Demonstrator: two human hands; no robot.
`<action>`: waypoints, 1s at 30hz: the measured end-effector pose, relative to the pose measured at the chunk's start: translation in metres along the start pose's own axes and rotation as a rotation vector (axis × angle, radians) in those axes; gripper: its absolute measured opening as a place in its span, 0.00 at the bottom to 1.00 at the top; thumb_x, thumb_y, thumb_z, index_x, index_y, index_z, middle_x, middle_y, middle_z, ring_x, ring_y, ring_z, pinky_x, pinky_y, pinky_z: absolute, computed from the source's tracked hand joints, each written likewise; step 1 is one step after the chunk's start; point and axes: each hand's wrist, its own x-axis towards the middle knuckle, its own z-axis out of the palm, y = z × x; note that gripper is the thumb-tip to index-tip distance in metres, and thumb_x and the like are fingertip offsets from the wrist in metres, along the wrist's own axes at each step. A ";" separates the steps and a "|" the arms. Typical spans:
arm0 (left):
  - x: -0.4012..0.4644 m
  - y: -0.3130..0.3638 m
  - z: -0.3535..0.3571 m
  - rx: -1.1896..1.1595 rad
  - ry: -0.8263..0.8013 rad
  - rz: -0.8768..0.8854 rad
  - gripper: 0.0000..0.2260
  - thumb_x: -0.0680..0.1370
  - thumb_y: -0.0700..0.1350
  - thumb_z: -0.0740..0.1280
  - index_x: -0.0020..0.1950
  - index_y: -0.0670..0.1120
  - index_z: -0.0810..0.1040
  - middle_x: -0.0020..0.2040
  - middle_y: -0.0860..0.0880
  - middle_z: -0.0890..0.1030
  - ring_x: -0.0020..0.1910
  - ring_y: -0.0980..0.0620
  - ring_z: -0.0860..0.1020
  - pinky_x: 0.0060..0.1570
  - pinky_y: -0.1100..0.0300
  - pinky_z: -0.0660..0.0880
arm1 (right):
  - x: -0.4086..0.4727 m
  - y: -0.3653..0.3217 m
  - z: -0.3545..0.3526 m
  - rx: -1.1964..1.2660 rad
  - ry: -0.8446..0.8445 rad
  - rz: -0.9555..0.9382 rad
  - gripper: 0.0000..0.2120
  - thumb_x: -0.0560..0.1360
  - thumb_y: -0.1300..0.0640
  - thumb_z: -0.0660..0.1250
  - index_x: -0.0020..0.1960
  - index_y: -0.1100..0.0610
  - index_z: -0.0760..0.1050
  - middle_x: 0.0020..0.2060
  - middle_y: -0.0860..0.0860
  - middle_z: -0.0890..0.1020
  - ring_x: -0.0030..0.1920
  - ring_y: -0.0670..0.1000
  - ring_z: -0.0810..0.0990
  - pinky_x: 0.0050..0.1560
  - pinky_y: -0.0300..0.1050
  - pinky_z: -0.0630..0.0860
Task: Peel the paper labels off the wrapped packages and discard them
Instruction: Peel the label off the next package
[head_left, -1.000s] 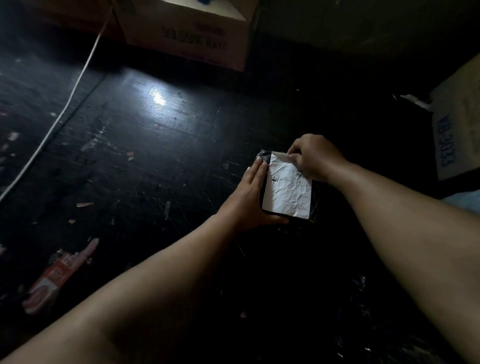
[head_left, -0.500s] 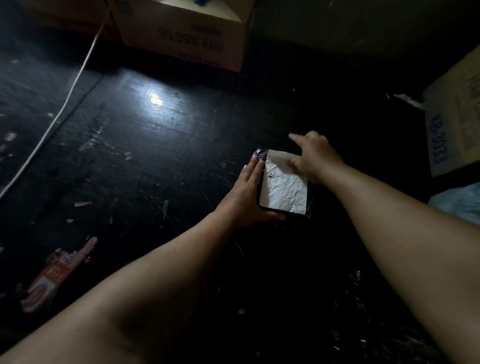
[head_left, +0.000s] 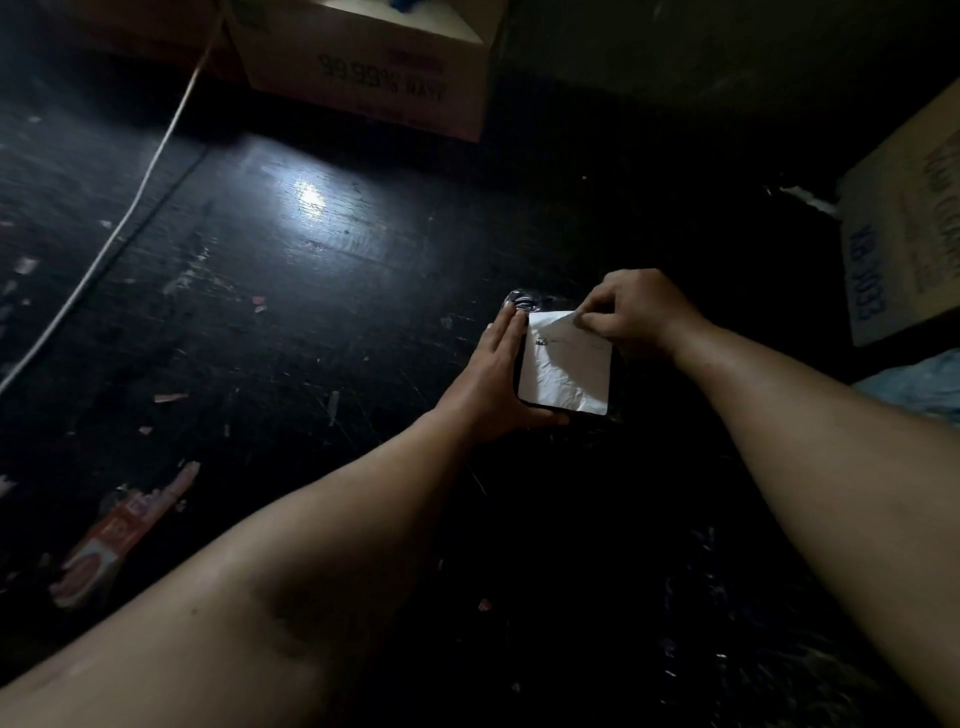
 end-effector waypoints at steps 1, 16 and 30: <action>0.000 0.000 0.000 -0.003 0.002 0.001 0.62 0.61 0.62 0.81 0.81 0.48 0.43 0.81 0.55 0.40 0.79 0.54 0.45 0.76 0.50 0.54 | -0.002 0.000 -0.001 0.016 0.005 -0.005 0.06 0.73 0.55 0.72 0.47 0.54 0.85 0.39 0.45 0.77 0.44 0.44 0.75 0.41 0.36 0.66; 0.002 0.000 0.000 0.018 -0.028 -0.016 0.64 0.60 0.65 0.80 0.80 0.50 0.40 0.80 0.58 0.38 0.79 0.54 0.44 0.76 0.46 0.55 | -0.002 -0.027 0.004 -0.265 0.053 0.071 0.05 0.75 0.52 0.68 0.48 0.49 0.82 0.49 0.49 0.81 0.48 0.53 0.79 0.43 0.45 0.72; -0.002 0.002 -0.003 -0.026 -0.003 -0.039 0.62 0.59 0.63 0.81 0.81 0.51 0.45 0.80 0.57 0.42 0.79 0.54 0.47 0.76 0.46 0.57 | -0.035 -0.039 -0.029 -0.115 -0.129 -0.072 0.07 0.74 0.53 0.72 0.51 0.53 0.84 0.48 0.48 0.83 0.45 0.43 0.75 0.47 0.39 0.71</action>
